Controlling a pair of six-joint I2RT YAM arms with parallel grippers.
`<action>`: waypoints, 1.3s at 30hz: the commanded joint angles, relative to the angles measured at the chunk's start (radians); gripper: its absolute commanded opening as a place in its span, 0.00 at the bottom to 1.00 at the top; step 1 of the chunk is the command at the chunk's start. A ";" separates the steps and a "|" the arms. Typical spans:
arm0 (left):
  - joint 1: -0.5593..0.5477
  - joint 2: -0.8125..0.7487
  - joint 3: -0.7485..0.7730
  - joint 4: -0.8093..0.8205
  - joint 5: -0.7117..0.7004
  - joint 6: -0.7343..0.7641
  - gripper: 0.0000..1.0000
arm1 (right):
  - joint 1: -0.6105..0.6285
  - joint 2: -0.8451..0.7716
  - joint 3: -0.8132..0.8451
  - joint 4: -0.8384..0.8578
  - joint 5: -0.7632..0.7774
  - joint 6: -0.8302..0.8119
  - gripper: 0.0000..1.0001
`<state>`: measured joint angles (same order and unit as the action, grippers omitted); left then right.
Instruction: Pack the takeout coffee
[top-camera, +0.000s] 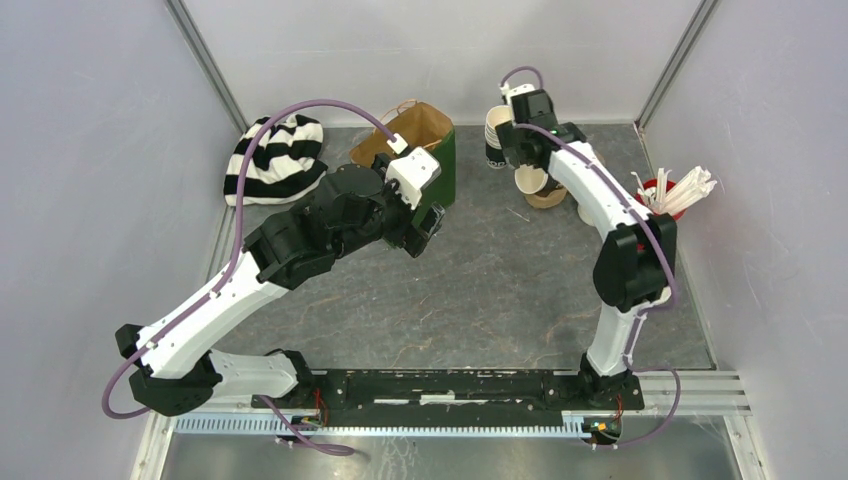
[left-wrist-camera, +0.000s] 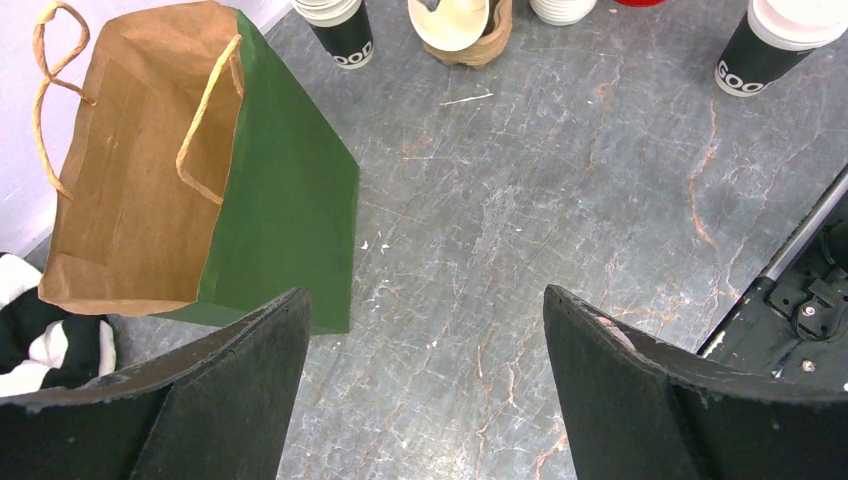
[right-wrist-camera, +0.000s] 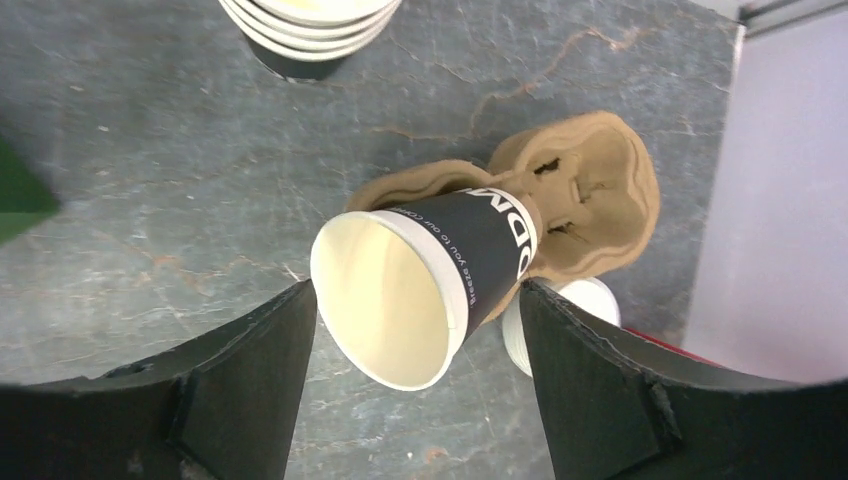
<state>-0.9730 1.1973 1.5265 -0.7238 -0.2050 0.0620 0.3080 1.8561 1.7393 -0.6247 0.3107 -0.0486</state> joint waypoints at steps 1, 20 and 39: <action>-0.005 -0.004 0.031 0.017 -0.004 0.047 0.92 | 0.065 0.078 0.085 -0.070 0.345 -0.096 0.75; -0.016 -0.011 0.025 0.012 0.009 0.038 0.92 | 0.106 0.125 0.064 -0.075 0.536 -0.142 0.00; -0.022 0.001 0.019 0.021 0.017 0.031 0.91 | 0.224 -0.467 -0.535 -0.080 -0.747 0.047 0.00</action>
<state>-0.9897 1.2011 1.5269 -0.7246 -0.2024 0.0620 0.4507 1.4025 1.3357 -0.7231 -0.1726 -0.0277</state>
